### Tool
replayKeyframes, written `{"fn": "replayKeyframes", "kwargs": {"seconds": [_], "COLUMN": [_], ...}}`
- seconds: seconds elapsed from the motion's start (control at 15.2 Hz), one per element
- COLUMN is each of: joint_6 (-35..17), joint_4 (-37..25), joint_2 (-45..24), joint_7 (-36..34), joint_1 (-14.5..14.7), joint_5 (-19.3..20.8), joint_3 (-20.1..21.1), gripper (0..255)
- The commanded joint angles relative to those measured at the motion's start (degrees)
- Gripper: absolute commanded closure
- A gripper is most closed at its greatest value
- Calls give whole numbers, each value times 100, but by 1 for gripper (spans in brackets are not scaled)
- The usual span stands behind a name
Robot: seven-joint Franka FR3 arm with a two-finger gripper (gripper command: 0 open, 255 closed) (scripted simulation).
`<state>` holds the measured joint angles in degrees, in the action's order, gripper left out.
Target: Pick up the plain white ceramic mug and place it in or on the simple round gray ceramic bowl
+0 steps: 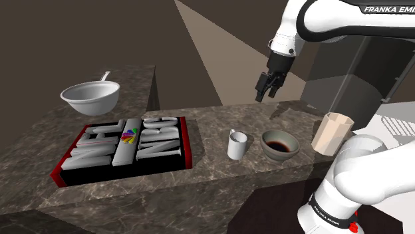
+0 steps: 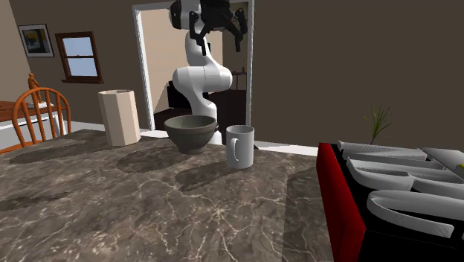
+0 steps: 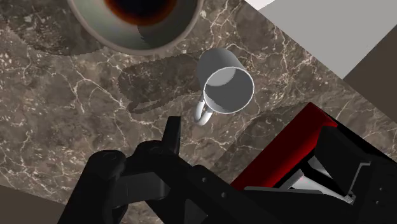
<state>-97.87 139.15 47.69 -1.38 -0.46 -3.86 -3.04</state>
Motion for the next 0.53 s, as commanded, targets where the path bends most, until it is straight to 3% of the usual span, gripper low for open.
{"fn": "replayKeyframes", "kwargs": {"seconds": [0.0,0.46], "joint_6": [0,-1260], "joint_4": [0,804], "joint_2": [0,-603], "joint_7": [0,416], "joint_1": [0,353], "joint_5": [0,82], "joint_3": [0,294], "gripper": [0,0]}}
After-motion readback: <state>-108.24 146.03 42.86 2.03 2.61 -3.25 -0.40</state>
